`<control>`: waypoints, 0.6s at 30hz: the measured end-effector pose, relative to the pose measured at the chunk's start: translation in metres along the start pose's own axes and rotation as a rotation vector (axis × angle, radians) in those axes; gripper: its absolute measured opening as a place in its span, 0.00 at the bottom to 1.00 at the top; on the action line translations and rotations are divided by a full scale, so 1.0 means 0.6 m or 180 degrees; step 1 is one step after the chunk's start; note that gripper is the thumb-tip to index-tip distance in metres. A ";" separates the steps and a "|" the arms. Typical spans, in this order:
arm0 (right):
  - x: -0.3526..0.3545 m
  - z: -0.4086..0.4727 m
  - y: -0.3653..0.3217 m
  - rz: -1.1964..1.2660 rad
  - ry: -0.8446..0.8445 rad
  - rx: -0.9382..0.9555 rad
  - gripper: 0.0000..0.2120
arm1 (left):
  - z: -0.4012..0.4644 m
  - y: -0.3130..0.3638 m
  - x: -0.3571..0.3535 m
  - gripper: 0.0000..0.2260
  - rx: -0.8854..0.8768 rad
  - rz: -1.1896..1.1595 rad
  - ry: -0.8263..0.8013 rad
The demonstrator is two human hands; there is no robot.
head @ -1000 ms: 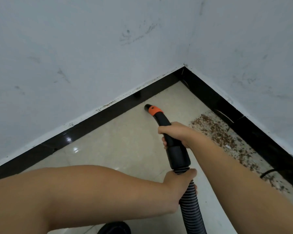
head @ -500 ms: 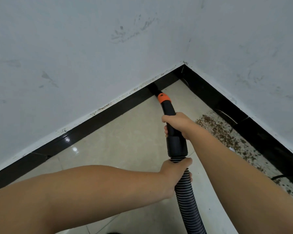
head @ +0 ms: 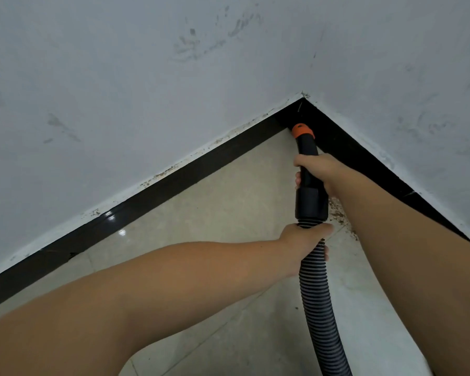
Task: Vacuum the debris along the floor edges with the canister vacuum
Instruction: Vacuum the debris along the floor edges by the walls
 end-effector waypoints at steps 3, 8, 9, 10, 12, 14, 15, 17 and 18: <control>0.000 -0.010 0.001 -0.0022 -0.0142 -0.0075 0.08 | -0.013 -0.004 0.000 0.10 0.0007 -0.0018 0.0024; -0.036 -0.072 0.038 -0.0138 -0.0451 -0.0144 0.07 | -0.052 -0.065 0.032 0.09 0.0039 -0.0076 0.0356; -0.050 -0.093 0.050 -0.0146 -0.0537 -0.0100 0.06 | -0.063 -0.085 0.044 0.09 0.0059 -0.0061 0.0436; -0.067 -0.116 0.064 -0.0142 -0.0637 -0.0053 0.05 | -0.072 -0.105 0.058 0.09 0.0062 -0.0064 0.0512; -0.101 -0.161 0.092 -0.0130 -0.0853 -0.0006 0.05 | -0.091 -0.142 0.091 0.08 0.0088 -0.0044 0.0661; -0.133 -0.199 0.113 -0.0123 -0.1033 -0.0017 0.04 | -0.112 -0.170 0.125 0.08 0.0142 -0.0034 0.0763; -0.147 -0.215 0.120 -0.0131 -0.1099 -0.0030 0.04 | -0.125 -0.178 0.139 0.08 0.0191 -0.0044 0.0790; -0.169 -0.240 0.128 -0.0176 -0.1233 -0.0059 0.04 | -0.146 -0.191 0.164 0.07 0.0266 -0.0091 0.0815; -0.178 -0.250 0.130 -0.0211 -0.1314 -0.0073 0.05 | -0.154 -0.197 0.172 0.07 0.0245 -0.0145 0.0838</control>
Point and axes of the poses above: each hand's wrist, its own z-axis towards the middle knuckle, its own x-axis out of the back of the hand, y = z × x, the point moved 3 cm from there along z, towards the middle knuckle, and after that the axes turned 13 degrees about y, right-handed, at the moved point
